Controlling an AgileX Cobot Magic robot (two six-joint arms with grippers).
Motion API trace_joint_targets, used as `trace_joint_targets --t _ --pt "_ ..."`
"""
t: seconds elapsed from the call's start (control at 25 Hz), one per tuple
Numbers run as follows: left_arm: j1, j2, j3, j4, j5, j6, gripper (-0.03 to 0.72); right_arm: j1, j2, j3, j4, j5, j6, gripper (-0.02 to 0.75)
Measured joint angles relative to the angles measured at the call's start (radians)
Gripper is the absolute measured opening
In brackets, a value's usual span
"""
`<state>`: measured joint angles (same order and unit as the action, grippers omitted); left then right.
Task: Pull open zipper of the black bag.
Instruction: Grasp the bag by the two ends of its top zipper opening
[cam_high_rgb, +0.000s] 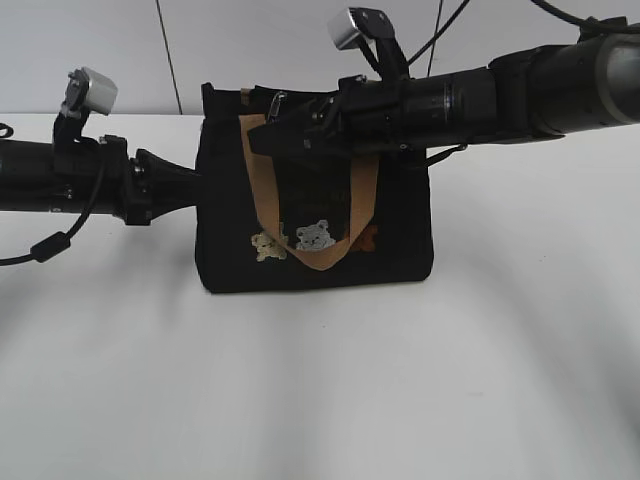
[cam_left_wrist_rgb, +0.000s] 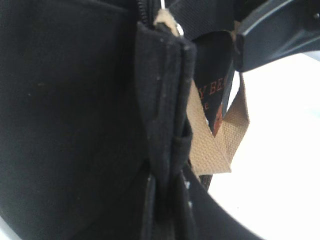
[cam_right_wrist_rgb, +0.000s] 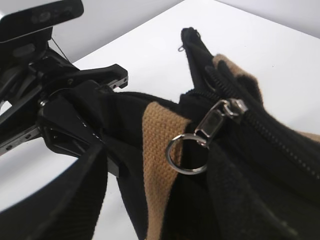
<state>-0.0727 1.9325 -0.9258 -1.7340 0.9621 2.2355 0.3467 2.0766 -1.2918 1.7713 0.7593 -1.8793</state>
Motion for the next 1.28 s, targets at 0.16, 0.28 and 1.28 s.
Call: trace_joint_targets --t 0.16,0.28,1.28 --pt "0.0 0.0 0.0 0.0 0.0 0.0 0.046 0.0 0.001 0.0 0.001 0.003 0.0 0.484" --pt "0.0 0.0 0.0 0.0 0.0 0.0 0.046 0.0 0.001 0.0 0.002 0.008 0.0 0.484" --pt "0.0 0.0 0.0 0.0 -0.009 0.0 0.046 0.052 0.003 -0.001 0.021 -0.139 -0.004 0.239"
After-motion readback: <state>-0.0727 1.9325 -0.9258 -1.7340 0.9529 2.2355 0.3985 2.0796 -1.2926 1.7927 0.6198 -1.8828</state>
